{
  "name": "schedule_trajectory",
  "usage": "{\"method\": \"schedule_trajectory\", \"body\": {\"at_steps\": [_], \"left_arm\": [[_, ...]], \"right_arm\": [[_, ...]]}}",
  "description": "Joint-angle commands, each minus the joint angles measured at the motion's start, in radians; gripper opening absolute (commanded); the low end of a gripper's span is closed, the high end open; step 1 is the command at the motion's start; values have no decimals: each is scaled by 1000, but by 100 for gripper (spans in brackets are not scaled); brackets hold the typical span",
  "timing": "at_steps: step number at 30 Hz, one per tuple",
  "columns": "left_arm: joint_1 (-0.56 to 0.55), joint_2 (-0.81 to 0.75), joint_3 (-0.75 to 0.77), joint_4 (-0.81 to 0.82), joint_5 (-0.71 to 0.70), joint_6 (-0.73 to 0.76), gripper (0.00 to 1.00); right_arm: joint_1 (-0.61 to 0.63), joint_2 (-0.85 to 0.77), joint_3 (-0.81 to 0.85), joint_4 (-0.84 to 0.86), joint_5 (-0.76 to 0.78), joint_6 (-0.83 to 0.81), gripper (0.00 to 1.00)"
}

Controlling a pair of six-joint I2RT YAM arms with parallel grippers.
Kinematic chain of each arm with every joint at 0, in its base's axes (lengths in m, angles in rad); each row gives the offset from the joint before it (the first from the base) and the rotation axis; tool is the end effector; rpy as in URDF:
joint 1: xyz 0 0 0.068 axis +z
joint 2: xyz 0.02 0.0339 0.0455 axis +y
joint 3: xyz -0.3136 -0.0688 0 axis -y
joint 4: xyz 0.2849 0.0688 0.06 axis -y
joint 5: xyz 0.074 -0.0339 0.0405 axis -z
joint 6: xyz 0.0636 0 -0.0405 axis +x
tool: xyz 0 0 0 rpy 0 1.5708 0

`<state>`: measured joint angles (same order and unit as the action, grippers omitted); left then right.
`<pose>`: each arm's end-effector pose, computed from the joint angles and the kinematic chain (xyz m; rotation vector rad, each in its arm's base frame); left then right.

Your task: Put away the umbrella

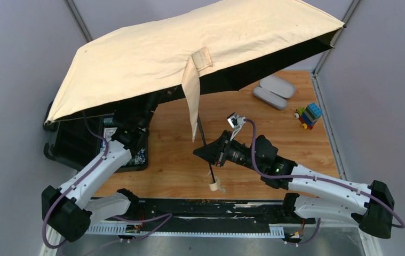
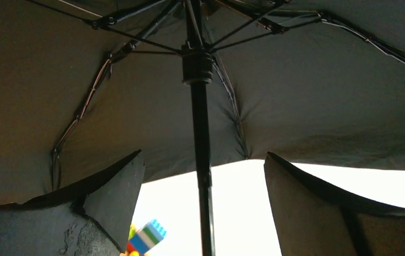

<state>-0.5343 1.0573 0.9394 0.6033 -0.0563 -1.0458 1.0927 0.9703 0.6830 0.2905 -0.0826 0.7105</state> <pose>0.2407 -0.1383 0.4769 -0.3549 1.1378 -1.3787 0.1198 0.2425 0.3495 -0.4085 1.7250 1.4390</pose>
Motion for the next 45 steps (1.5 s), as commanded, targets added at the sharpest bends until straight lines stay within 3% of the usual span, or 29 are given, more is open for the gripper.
{"method": "schedule_trajectory", "body": {"at_steps": [1,11,21,29,31,33,39,45], "left_arm": [[4,92,-15,316,-60,-88,90],[4,255,19,589,-131,-197,89],[3,246,23,552,-200,-162,83],[4,261,48,530,-209,-144,70],[3,263,56,528,-203,-135,65],[3,260,59,518,-200,-130,54],[4,247,59,480,-197,-114,4],[4,211,65,370,-180,-85,0]], "right_arm": [[8,-40,-2,178,-30,18,0],[13,-47,-30,205,-51,35,0],[15,-60,-46,184,-42,27,0],[19,-57,-50,181,-50,15,0],[21,-56,-51,178,-48,18,0],[24,-57,-56,182,-45,23,0],[26,-61,-47,175,-41,15,0],[26,-59,-47,172,-28,7,0]]}}
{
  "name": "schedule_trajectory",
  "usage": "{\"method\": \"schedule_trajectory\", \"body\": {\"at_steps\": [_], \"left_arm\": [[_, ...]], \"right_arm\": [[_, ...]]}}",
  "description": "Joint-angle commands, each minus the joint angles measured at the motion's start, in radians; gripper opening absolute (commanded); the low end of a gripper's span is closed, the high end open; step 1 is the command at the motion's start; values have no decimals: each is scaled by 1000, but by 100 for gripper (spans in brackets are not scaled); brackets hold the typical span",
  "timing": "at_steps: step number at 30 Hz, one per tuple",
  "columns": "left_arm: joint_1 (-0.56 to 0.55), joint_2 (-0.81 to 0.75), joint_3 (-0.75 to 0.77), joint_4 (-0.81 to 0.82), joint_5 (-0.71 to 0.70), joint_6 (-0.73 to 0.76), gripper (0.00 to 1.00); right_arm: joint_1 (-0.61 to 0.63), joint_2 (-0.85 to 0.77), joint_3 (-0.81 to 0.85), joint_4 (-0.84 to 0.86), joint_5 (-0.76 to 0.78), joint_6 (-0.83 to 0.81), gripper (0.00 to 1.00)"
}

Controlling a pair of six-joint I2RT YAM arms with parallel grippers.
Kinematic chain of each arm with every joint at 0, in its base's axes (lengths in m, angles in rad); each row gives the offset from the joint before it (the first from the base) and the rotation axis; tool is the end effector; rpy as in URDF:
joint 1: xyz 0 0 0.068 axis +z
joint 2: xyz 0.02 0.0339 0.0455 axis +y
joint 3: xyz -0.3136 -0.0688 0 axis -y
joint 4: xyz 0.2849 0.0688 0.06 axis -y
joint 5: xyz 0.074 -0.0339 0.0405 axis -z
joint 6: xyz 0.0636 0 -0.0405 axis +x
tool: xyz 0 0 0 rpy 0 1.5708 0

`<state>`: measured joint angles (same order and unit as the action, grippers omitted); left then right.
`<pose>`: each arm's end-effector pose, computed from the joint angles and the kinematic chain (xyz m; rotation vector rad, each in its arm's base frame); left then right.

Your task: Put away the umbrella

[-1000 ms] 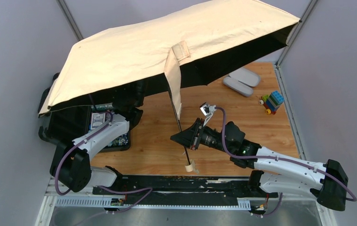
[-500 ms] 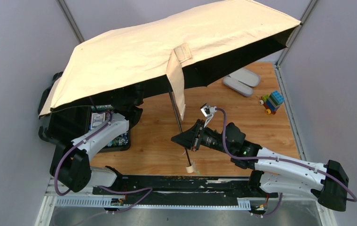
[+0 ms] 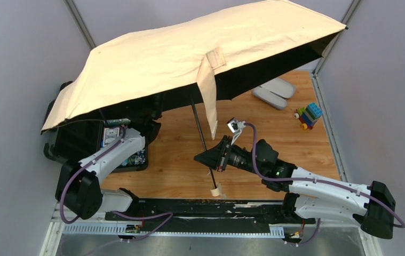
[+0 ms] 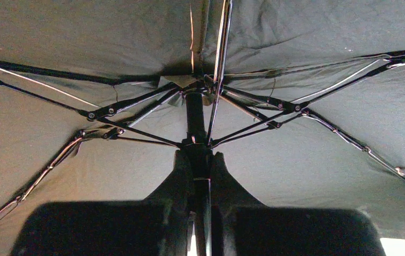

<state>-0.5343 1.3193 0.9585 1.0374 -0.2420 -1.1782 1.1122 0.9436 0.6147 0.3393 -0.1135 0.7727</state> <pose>0.2965 -0.1578 0.4578 -0.5483 0.8549 -1.4726 0.1096 0.2382 0.3336 -0.4035 1.7462 1.5224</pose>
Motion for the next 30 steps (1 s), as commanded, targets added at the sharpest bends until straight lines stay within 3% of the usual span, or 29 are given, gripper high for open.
{"method": "schedule_trajectory", "body": {"at_steps": [1,9,10,12,13,14,15,16,21,24,26,30], "left_arm": [[4,-57,45,-89,18,54,0],[3,-122,-10,-183,54,71,0],[3,-129,2,-232,57,68,5],[3,-135,30,-286,69,75,28],[4,-134,39,-287,73,76,27],[4,-132,39,-274,73,75,19],[4,-129,38,-263,70,70,5],[3,-129,37,-261,62,64,0],[3,-119,40,-275,44,45,0],[-17,-90,42,-277,156,55,0],[-72,-73,-7,-221,195,79,0],[-120,-40,-113,-32,306,86,0]], "right_arm": [[7,-32,25,117,12,-69,0],[6,-51,129,-71,110,-315,0],[6,-55,130,-77,108,-326,0],[6,-65,119,-73,94,-328,0],[7,-67,113,-70,88,-324,0],[6,-69,105,-69,83,-318,0],[6,-71,97,-67,79,-313,0],[6,-73,88,-63,76,-306,0],[10,-78,55,-62,75,-314,0],[11,-81,78,-44,169,-382,0],[5,-61,111,-10,240,-441,0],[-26,-2,221,-26,200,-505,0]]}}
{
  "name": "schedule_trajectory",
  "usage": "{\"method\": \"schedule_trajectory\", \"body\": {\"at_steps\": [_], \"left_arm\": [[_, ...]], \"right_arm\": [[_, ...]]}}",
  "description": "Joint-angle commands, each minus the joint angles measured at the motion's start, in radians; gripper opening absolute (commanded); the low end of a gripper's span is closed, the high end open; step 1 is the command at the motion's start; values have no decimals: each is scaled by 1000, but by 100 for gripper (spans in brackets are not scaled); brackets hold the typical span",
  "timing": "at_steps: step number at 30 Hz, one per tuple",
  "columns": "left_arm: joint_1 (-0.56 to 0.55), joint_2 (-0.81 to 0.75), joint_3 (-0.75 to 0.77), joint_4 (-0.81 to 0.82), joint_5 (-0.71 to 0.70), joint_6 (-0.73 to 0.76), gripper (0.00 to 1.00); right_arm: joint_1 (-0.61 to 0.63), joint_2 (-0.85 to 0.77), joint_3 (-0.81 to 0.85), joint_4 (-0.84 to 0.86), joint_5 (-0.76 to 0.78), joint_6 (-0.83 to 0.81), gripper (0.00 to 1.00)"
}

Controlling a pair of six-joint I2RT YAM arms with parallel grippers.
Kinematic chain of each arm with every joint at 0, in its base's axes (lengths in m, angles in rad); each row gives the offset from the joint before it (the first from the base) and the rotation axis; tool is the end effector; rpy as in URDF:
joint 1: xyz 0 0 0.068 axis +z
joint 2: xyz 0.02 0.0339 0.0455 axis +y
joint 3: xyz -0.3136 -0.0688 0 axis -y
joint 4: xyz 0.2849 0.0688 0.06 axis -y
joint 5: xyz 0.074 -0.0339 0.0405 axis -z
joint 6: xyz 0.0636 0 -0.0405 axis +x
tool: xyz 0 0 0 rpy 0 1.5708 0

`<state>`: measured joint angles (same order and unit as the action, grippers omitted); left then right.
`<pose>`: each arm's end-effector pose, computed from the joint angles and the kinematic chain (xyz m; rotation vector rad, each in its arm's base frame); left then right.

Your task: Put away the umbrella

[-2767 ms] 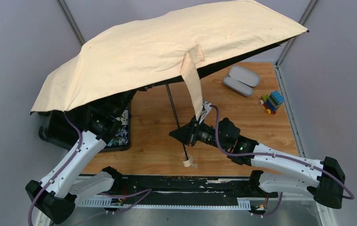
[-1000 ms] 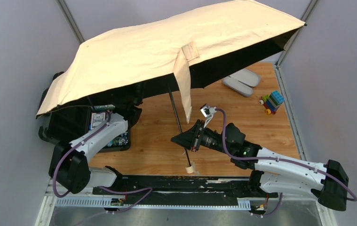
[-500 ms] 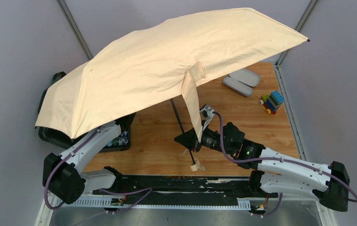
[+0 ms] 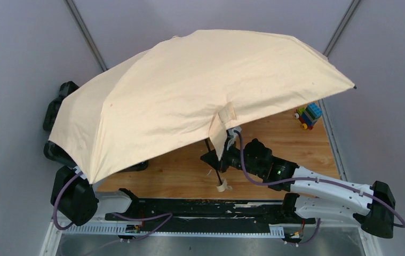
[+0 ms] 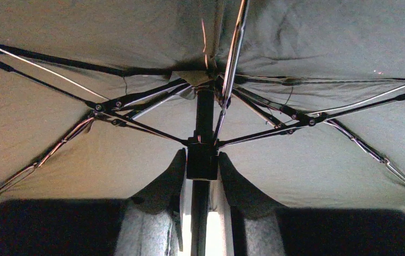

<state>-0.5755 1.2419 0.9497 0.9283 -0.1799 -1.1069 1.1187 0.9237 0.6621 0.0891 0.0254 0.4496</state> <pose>0.2735 -0.1639 0.4668 -0.4483 0.9460 -1.4604 0.1138 0.2307 0.3244 -0.5989 1.7840 1.1005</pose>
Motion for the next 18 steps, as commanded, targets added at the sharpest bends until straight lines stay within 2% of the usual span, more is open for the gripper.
{"method": "schedule_trajectory", "body": {"at_steps": [1,3,5,7,8,9,10,11,16,17,18], "left_arm": [[-78,34,-139,104,243,5,0],[-75,4,-165,79,207,8,0],[-72,-40,-149,-18,184,32,33],[-73,-64,-124,-81,141,66,37],[-71,-66,-114,-81,135,78,36],[-70,-66,-108,-72,134,84,26],[-68,-61,-103,-47,138,96,4],[-65,-59,-100,-37,134,90,0],[-40,-47,-112,34,126,26,0],[-33,-49,-116,42,131,19,16],[-31,-54,-128,47,125,12,38]], "right_arm": [[-34,17,188,219,44,-190,0],[-33,3,178,220,24,-189,0],[-32,-21,147,227,17,-174,0],[-33,-45,113,240,3,-166,0],[-32,-54,101,242,-7,-164,0],[-33,-61,92,242,-37,-161,0],[-33,-71,83,243,-60,-156,0],[-31,-77,74,248,-81,-152,0],[-21,-99,41,255,-96,-133,0],[-20,-107,35,253,-78,-122,0],[-20,-116,30,254,-63,-111,0]]}}
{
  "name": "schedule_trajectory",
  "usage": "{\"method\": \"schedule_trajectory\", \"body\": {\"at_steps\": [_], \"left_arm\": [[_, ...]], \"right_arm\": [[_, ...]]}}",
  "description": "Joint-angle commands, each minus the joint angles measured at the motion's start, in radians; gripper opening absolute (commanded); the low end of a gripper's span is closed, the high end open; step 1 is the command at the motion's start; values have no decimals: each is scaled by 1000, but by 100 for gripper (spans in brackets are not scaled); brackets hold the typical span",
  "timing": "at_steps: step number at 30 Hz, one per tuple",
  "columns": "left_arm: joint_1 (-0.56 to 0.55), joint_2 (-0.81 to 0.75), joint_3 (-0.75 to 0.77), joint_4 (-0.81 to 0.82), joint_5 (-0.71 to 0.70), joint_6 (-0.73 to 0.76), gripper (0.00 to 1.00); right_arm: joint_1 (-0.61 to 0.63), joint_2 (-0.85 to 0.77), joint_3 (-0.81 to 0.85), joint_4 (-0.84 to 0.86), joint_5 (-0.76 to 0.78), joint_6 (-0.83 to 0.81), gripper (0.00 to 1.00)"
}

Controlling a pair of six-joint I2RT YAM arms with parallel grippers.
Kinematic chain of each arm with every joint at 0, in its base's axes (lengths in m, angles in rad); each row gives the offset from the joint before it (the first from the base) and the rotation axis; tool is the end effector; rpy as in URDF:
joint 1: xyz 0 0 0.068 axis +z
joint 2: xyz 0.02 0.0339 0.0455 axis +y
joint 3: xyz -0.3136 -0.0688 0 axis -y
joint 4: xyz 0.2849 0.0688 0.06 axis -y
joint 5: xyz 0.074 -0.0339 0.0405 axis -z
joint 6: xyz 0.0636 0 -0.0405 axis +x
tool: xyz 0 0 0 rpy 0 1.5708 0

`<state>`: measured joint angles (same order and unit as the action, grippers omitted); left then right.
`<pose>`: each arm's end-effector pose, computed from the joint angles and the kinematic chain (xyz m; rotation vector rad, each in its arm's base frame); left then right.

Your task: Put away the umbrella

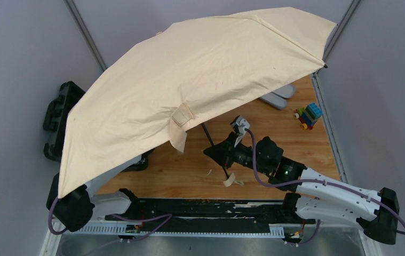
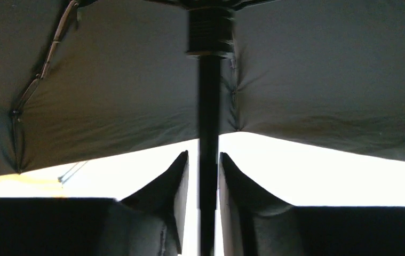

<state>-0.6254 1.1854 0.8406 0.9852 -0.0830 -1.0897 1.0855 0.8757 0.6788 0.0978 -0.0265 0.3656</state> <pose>0.2469 -0.1718 0.4464 -0.3229 0.9921 -1.5383 0.1138 0.2194 0.3438 -0.6528 1.6733 1.0969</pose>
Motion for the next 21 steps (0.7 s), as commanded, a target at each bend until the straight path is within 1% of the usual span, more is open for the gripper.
{"method": "schedule_trajectory", "body": {"at_steps": [1,2,4,6,8,11,14,17,19,21], "left_arm": [[19,-9,-32,-8,11,-12,57],[18,-21,-47,-6,-13,-20,64],[20,-40,-74,15,-60,-32,73],[22,-50,-85,23,-103,-60,76],[24,-49,-85,37,-137,-82,76],[27,-31,-77,99,-163,-95,79],[27,-10,-64,160,-168,-95,85],[27,5,-67,207,-180,-109,89],[28,23,-77,268,-187,-127,94],[27,51,-80,334,-188,-149,99]], "right_arm": [[13,-76,10,246,-8,-21,0],[12,-82,8,247,-8,-16,0],[13,-92,3,250,-12,-8,0],[13,-98,-3,254,-18,2,0],[13,-102,-10,260,-27,11,0],[14,-101,-18,260,-25,21,0],[13,-106,-27,265,-15,36,0],[14,-110,-34,268,7,62,0],[13,-111,-43,273,25,86,0],[13,-112,-64,306,73,115,0]]}}
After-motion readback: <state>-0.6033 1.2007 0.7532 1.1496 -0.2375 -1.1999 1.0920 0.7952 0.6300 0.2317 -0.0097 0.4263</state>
